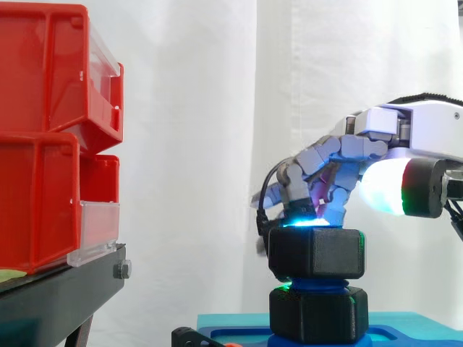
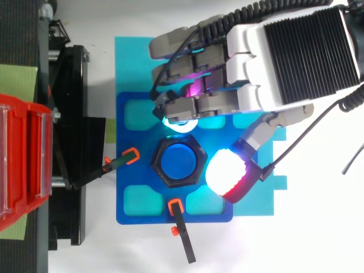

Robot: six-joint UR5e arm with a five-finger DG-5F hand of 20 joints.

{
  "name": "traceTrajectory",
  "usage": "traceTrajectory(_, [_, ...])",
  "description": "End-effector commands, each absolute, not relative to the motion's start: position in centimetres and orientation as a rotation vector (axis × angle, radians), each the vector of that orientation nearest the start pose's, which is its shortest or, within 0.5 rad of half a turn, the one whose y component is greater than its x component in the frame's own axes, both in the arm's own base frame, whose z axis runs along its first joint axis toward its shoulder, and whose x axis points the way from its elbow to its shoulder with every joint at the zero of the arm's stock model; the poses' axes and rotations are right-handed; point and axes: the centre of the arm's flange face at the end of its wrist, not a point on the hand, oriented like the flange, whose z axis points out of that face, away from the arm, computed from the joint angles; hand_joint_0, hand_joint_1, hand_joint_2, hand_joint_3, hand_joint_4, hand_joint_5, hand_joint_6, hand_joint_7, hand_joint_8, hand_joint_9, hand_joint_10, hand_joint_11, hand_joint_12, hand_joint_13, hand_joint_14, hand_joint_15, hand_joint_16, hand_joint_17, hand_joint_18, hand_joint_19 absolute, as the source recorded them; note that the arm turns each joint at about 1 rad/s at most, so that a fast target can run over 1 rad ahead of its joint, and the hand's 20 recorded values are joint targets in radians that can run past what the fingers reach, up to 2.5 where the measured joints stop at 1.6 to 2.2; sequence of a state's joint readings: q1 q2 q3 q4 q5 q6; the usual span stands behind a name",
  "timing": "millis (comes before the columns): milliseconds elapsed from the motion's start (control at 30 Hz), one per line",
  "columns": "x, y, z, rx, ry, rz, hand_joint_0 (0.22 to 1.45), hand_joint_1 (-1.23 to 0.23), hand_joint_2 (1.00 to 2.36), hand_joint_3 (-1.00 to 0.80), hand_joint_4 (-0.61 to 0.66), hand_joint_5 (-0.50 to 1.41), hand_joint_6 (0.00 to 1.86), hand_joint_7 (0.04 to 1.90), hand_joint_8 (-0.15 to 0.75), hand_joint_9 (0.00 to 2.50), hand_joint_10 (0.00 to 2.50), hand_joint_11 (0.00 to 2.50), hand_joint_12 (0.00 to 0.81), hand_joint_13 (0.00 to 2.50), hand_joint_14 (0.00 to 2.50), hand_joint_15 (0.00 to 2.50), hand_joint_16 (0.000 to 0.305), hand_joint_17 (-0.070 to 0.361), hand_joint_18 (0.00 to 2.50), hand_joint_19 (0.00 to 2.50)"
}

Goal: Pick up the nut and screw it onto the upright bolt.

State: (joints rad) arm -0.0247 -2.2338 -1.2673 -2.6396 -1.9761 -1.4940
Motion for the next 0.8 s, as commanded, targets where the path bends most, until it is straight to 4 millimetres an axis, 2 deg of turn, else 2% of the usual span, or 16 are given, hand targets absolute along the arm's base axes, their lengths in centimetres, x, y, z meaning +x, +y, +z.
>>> traceTrajectory(0, [73.0, -11.7, 27.4, -0.26, 1.425, 0.329, 0.53, -0.22, 1.0, -0.5, 0.06, 0.05, 0.69, 1.09, 0.195, 1.42, 0.0, 0.0, 0.054, 1.01, 0.0, 0.0, 0.003, -0.007, 0.69, 0.0])
traceTrajectory(200, [73.0, -11.7, 27.3, -0.261, 1.424, 0.327, 0.52, -0.15, 1.0, -0.5, 0.07, 0.06, 0.68, 1.12, 0.216, 1.47, 0.0, 0.0, 0.059, 1.04, 0.0, 0.0, 0.004, -0.01, 0.7, 0.0])
traceTrajectory(333, [73.0, -11.8, 27.5, -0.263, 1.419, 0.328, 0.51, -0.13, 1.0, -0.5, 0.17, 0.06, 0.5, 1.41, 0.243, 1.36, 0.0, 0.0, 0.104, 0.92, 0.0, 0.0, 0.003, 0.007, 0.59, 0.0])
traceTrajectory(367, [73.0, -11.8, 27.5, -0.264, 1.417, 0.329, 0.5, -0.11, 1.0, -0.5, 0.19, 0.02, 0.5, 1.27, 0.235, 1.28, 0.0, 0.0, 0.132, 0.86, 0.0, 0.0, 0.008, 0.018, 0.51, 0.0])
traceTrajectory(467, [73.1, -11.9, 27.6, -0.269, 1.403, 0.326, 0.5, -0.11, 1.0, -0.5, 0.22, -0.01, 0.51, 1.13, 0.229, 1.22, 0.0, 0.0, 0.143, 0.82, 0.0, 0.0, 0.009, 0.021, 0.49, 0.0])
traceTrajectory(500, [73.1, -12.0, 27.6, -0.27, 1.4, 0.325, 0.5, -0.11, 1.0, -0.5, 0.25, -0.03, 0.5, 1.03, 0.222, 1.18, 0.0, 0.0, 0.154, 0.78, 0.0, 0.0, 0.012, 0.026, 0.46, 0.0])
traceTrajectory(633, [73.2, -12.3, 28.2, -0.284, 1.382, 0.334, 0.49, -0.11, 1.0, -0.5, 0.22, -0.07, 0.5, 0.8, 0.207, 1.1, 0.0, 0.0, 0.161, 0.72, 0.0, 0.0, 0.015, 0.033, 0.44, 0.0])
traceTrajectory(767, [73.4, -12.7, 28.8, -0.305, 1.363, 0.343, 0.49, -0.11, 1.0, -0.5, 0.21, -0.08, 0.5, 0.72, 0.207, 1.07, 0.0, 0.0, 0.16, 0.69, 0.0, 0.0, 0.015, 0.034, 0.4, 0.0])
